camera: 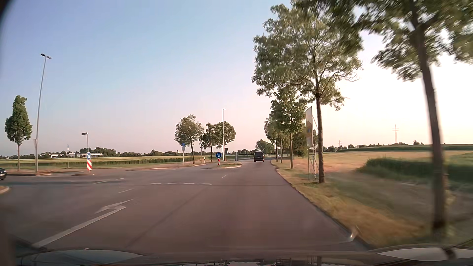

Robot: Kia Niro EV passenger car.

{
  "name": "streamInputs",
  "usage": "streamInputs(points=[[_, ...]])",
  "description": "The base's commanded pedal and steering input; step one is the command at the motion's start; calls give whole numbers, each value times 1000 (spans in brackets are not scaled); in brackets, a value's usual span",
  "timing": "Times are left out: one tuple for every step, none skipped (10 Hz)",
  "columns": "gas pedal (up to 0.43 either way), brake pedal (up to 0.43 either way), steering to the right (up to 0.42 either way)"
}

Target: Follow the waypoints while adhering to traffic rules and regulations

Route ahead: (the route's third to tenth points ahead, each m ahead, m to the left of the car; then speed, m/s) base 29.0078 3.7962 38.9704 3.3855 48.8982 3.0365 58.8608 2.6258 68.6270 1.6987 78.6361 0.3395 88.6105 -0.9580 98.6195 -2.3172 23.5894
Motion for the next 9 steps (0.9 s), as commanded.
streamInputs(points=[[130,18,10],[130,18,10],[130,18,10],[130,18,10],[130,18,9],[130,18,8],[130,18,8],[130,18,7],[130,18,6]])
